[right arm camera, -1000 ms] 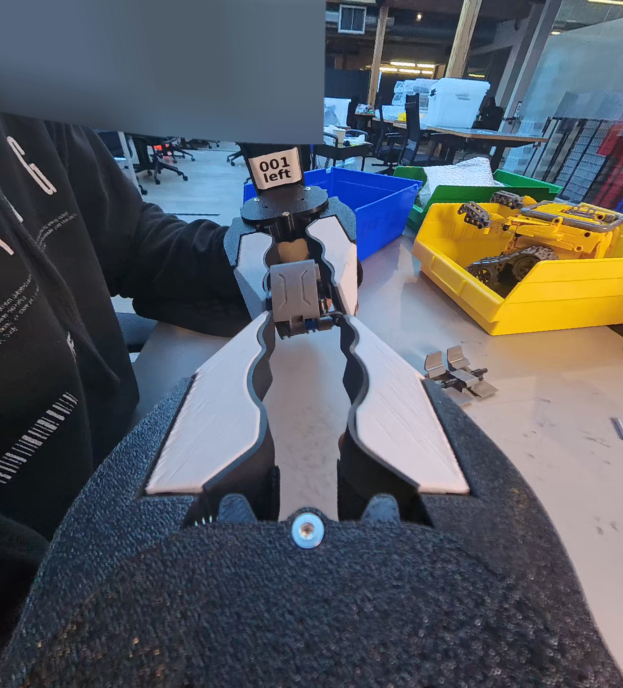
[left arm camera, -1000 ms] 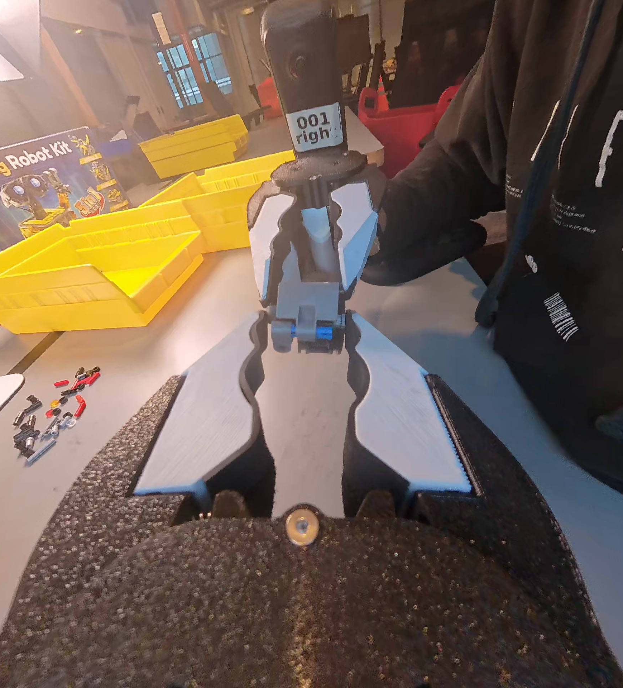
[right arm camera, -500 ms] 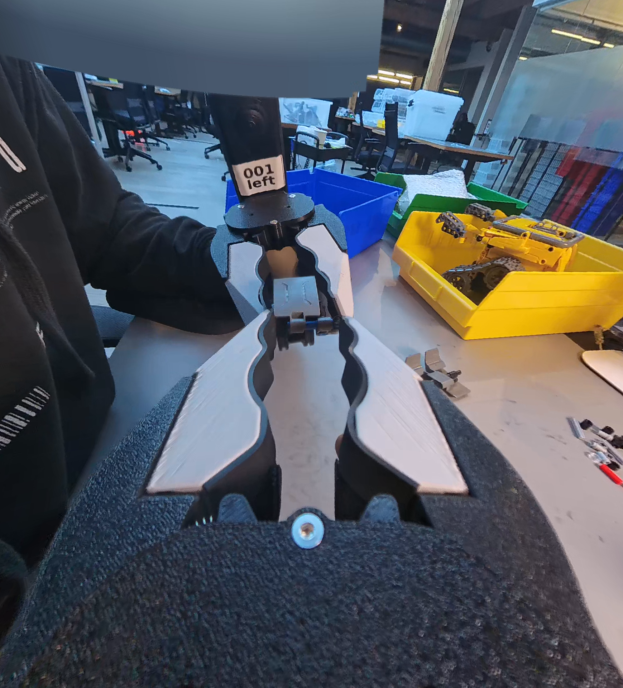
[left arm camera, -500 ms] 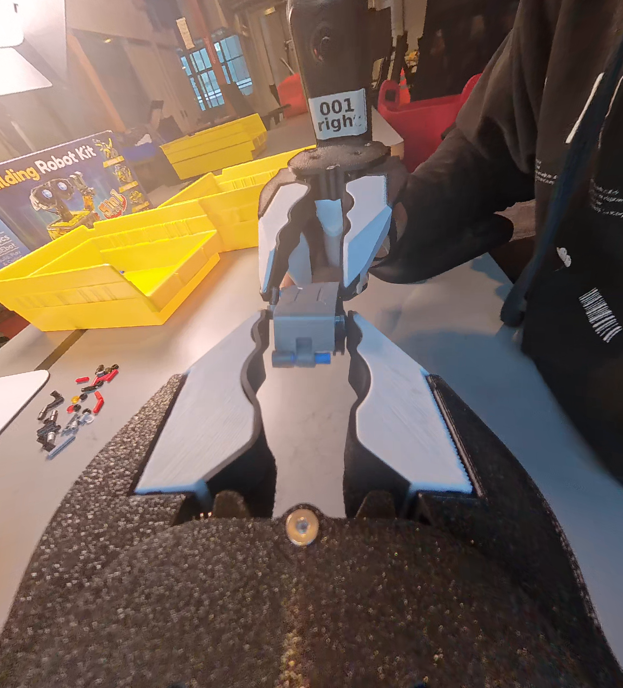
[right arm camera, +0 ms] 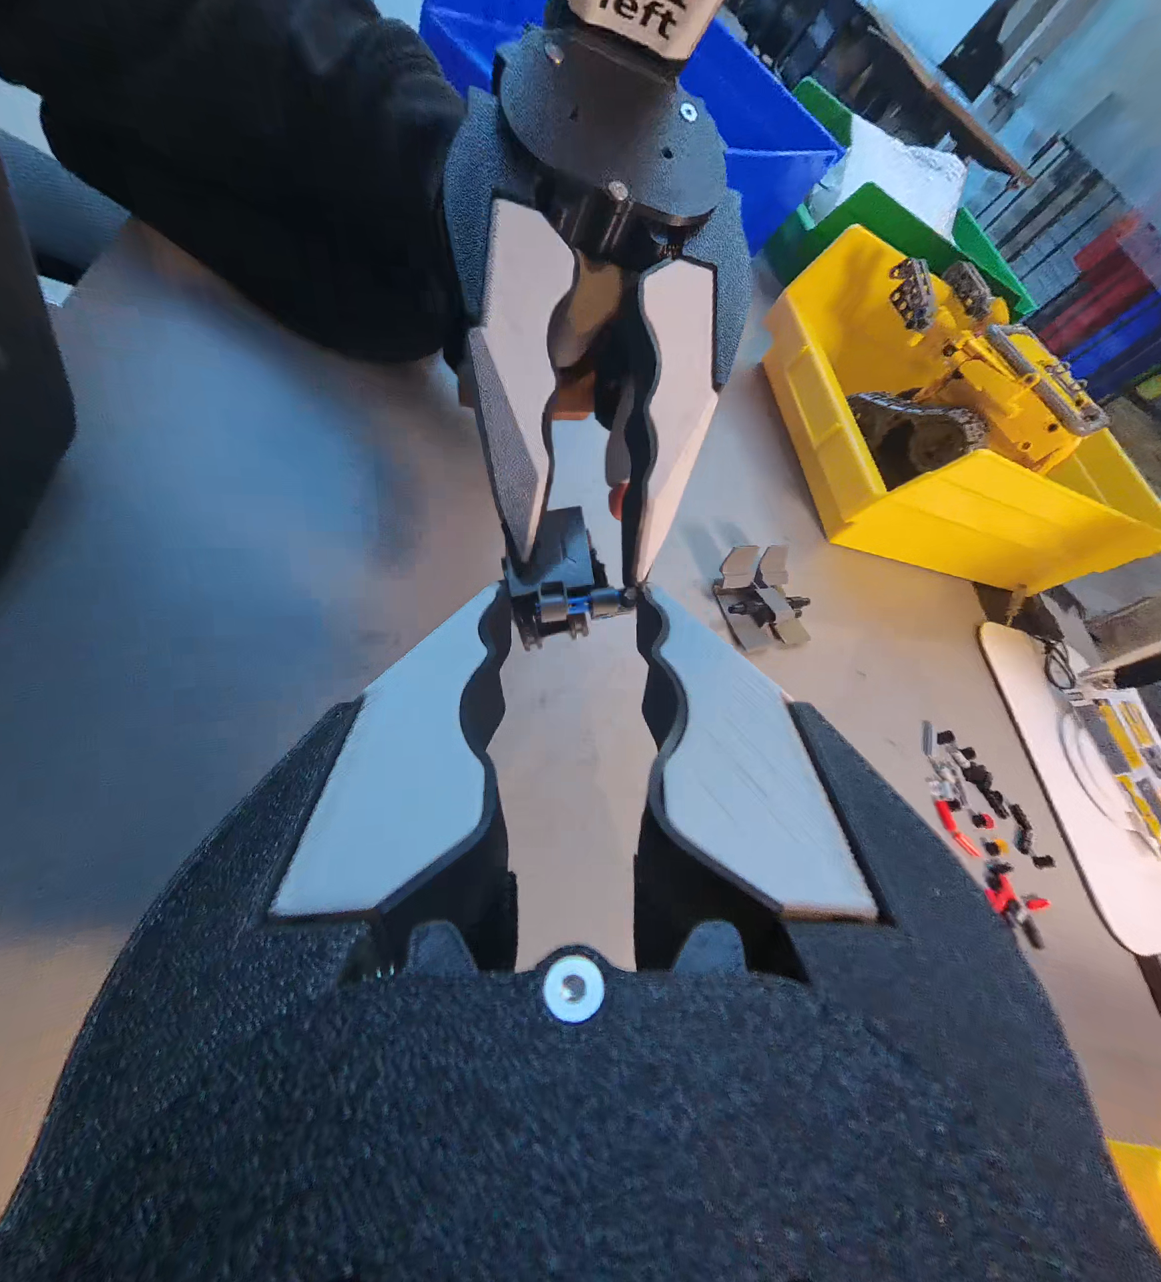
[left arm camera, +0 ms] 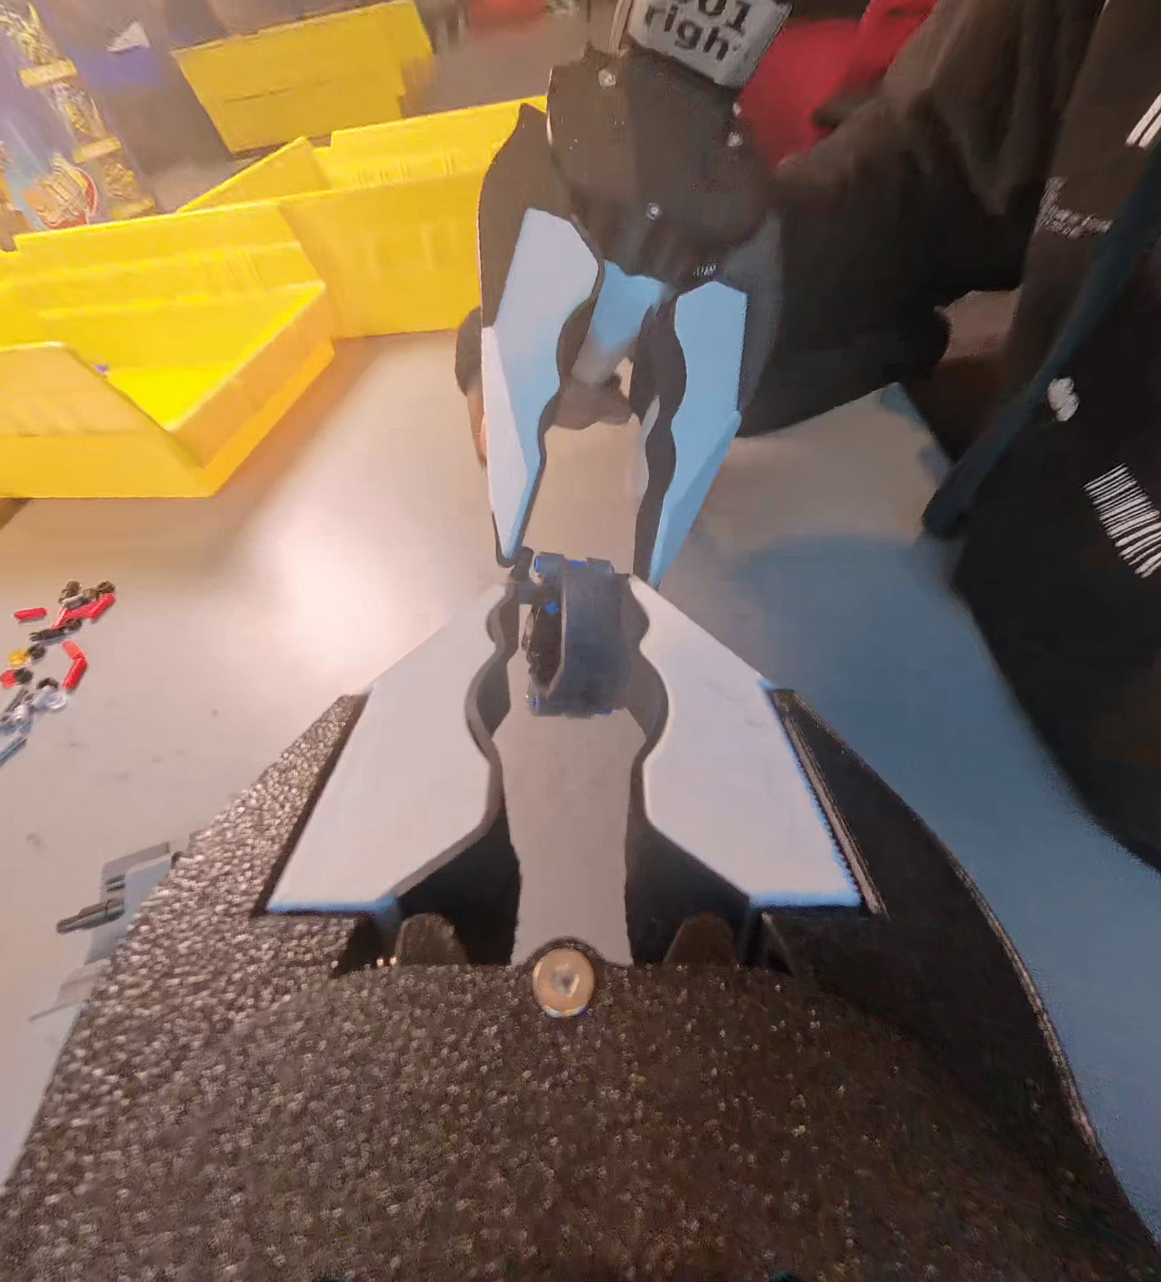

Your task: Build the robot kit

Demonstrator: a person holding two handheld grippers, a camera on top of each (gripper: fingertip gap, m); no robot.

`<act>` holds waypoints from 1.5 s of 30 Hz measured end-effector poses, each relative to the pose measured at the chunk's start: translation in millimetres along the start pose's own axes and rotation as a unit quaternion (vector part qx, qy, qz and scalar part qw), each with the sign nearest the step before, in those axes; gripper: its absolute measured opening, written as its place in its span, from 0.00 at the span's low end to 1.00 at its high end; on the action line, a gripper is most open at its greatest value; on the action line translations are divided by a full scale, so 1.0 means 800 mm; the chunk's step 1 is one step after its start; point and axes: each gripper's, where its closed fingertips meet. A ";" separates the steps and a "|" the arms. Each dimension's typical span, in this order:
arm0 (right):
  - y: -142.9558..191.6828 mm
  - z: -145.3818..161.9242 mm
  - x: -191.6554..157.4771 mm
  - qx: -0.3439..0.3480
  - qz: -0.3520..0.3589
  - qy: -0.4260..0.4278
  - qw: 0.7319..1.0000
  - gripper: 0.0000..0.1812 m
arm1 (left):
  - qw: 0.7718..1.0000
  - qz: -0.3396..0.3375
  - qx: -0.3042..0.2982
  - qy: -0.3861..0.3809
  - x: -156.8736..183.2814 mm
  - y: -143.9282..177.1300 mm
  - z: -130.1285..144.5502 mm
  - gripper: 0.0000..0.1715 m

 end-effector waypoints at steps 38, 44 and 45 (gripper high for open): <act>-0.009 0.045 -0.017 -0.045 -0.130 -0.150 0.979 0.24 | 0.992 0.049 -0.108 0.035 0.013 -0.012 0.055 0.13; -0.016 0.043 -0.020 -0.046 -0.125 -0.131 0.982 0.16 | 0.992 0.049 -0.107 0.043 0.012 -0.013 0.055 0.13; -0.016 0.044 -0.020 -0.045 -0.124 -0.132 0.982 0.16 | 0.992 0.048 -0.107 0.044 0.012 -0.013 0.055 0.13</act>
Point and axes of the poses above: each gripper's, where its closed fingertips meet, y back along the fingers, z out of its underside, x = y × z across the jaws, and after that the axes turned 11 degrees about z, right-handed
